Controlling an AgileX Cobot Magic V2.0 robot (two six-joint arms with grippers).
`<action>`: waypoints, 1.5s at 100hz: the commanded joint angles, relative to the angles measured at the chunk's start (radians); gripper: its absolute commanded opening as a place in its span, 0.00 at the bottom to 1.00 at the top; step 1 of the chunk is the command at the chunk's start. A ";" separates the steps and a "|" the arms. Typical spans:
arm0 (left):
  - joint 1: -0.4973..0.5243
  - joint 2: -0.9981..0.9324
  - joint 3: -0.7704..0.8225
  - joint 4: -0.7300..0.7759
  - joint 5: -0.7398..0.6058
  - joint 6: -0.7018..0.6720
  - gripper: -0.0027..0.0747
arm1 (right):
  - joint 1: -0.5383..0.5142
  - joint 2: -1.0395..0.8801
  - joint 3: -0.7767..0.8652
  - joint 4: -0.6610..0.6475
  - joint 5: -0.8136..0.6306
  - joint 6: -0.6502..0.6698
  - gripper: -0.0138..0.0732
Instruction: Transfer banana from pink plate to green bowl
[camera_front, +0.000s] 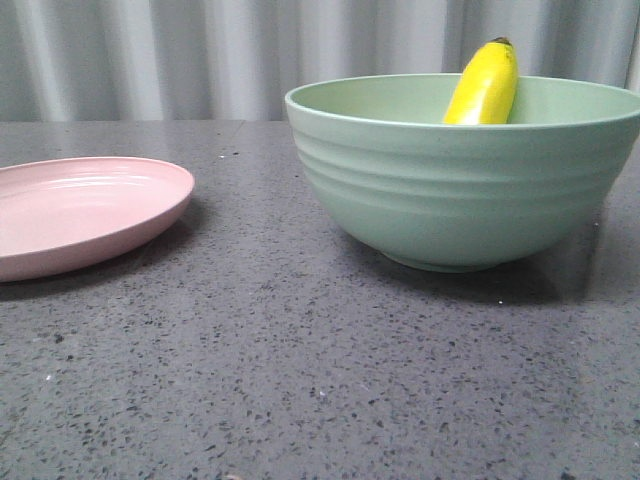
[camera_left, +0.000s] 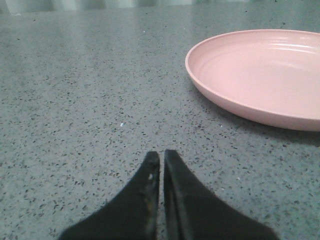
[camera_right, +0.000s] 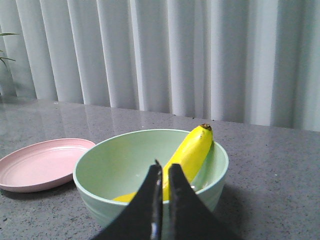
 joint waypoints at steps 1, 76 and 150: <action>0.002 -0.031 0.011 -0.009 -0.061 -0.007 0.01 | -0.003 0.011 -0.026 0.000 -0.079 -0.010 0.09; 0.002 -0.031 0.011 -0.009 -0.061 -0.007 0.01 | -0.366 0.011 0.262 -0.434 -0.346 0.414 0.09; 0.002 -0.029 0.011 -0.009 -0.061 -0.007 0.01 | -0.439 -0.046 0.297 -0.446 0.071 0.427 0.09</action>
